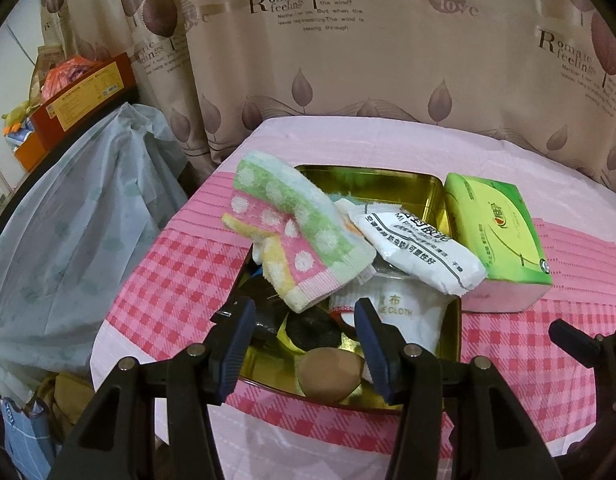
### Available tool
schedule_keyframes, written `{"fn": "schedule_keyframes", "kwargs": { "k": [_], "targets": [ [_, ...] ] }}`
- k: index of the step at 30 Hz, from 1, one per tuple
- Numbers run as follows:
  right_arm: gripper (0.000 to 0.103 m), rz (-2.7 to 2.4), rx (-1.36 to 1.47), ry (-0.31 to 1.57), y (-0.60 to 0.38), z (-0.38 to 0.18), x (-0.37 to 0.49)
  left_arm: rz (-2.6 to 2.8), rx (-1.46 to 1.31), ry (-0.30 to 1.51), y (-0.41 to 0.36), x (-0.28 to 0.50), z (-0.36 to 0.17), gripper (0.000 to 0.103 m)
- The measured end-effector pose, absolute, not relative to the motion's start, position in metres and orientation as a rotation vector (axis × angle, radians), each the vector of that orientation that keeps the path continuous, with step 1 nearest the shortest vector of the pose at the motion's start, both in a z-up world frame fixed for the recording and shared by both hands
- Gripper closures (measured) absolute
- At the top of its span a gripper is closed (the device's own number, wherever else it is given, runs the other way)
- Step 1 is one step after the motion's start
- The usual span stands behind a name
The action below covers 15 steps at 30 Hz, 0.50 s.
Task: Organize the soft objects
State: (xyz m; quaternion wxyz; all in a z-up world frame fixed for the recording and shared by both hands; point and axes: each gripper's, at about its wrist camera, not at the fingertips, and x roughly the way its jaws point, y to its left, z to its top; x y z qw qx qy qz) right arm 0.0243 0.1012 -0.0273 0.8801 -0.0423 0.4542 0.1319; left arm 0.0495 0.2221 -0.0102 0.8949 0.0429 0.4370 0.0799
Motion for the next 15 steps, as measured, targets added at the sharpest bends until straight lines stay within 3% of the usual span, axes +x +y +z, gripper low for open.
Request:
{"fn": "schedule_keyframes", "kwargs": {
  "k": [15],
  "targets": [
    [0.005, 0.274, -0.083, 0.963, 0.1024, -0.0299, 0.0221, 0.163, 0.091, 0.908, 0.2204, 0.0492, -0.0116, 0.05]
  ]
}}
